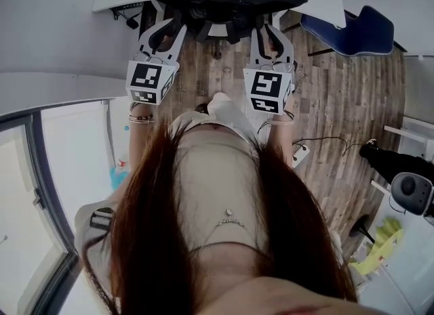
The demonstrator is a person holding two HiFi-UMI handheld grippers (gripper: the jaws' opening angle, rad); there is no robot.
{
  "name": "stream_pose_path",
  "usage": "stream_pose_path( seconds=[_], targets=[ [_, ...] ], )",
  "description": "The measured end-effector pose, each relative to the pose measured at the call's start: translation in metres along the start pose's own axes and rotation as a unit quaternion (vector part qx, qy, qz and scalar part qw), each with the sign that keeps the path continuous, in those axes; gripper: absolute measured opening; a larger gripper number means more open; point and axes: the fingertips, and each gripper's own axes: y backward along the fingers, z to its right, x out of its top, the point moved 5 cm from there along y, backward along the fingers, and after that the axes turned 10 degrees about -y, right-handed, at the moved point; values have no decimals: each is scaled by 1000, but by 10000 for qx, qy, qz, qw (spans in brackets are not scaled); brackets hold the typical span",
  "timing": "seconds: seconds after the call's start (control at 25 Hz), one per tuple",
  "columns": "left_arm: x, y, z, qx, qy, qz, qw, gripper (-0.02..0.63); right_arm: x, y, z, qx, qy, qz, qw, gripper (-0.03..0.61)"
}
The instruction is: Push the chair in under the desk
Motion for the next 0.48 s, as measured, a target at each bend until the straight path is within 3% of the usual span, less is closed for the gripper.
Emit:
stream_pose_path(
  seconds=[0.48],
  targets=[
    [2,24,8,-22,136,114,9998,57,10,24,-13,-153,57,322,9993,48]
  ],
)
